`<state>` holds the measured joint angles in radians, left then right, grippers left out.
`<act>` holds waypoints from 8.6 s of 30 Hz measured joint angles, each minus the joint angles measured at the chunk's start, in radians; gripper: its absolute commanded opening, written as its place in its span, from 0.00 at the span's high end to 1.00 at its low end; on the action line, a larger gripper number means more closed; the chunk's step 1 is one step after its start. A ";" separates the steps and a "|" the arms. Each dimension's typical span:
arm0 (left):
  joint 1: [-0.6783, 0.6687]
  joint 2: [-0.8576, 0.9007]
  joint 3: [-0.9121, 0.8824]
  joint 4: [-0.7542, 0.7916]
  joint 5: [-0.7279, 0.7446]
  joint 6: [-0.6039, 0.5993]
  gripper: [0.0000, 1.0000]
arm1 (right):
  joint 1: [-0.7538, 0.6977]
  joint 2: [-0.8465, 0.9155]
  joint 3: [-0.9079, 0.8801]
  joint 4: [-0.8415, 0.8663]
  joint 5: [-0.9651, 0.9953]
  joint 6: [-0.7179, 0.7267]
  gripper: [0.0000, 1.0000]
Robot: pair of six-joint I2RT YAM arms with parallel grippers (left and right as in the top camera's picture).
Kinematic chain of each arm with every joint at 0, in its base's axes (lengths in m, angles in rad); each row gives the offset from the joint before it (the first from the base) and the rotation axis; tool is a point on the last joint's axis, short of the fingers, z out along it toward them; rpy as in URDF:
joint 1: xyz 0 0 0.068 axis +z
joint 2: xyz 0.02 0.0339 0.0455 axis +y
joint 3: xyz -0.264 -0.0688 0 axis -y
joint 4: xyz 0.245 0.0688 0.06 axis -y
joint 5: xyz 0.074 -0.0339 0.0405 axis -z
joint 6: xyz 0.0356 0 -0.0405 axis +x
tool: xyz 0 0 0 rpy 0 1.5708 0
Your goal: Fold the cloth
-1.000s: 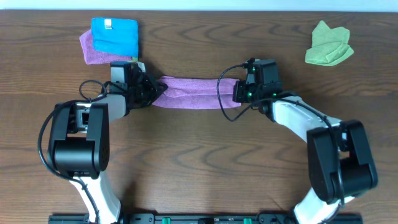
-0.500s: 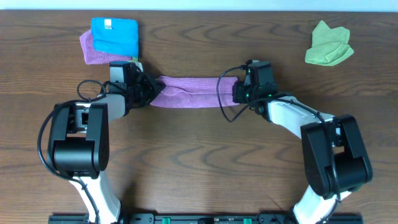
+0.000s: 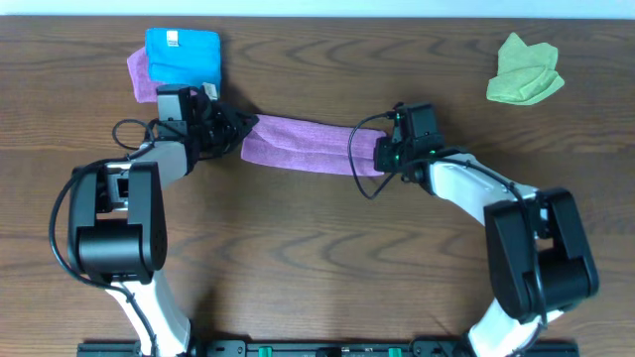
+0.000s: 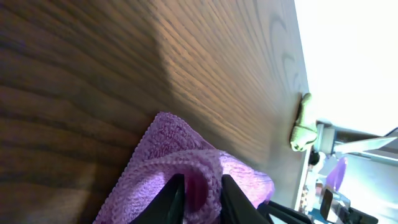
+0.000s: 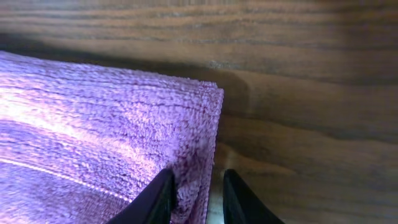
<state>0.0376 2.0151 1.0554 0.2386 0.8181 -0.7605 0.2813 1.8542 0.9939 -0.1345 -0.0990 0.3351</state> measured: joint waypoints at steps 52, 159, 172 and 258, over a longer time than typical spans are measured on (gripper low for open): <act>-0.020 0.000 0.040 -0.101 -0.035 0.024 0.76 | 0.000 -0.046 0.000 -0.051 -0.021 0.056 0.86; 0.148 0.008 0.040 -0.103 0.389 -0.010 0.62 | 0.000 -0.187 0.000 -0.165 -0.042 0.106 0.01; 0.082 0.010 0.060 -0.006 0.387 -0.119 0.89 | 0.000 -0.187 0.000 -0.174 -0.044 0.149 0.01; -0.274 0.130 0.452 -0.807 -0.668 0.364 0.94 | -0.001 -0.001 -0.187 0.415 -0.265 0.591 0.15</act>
<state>-0.2359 2.1456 1.5074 -0.5682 0.1501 -0.3962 0.2802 1.8530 0.8074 0.2806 -0.3637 0.9260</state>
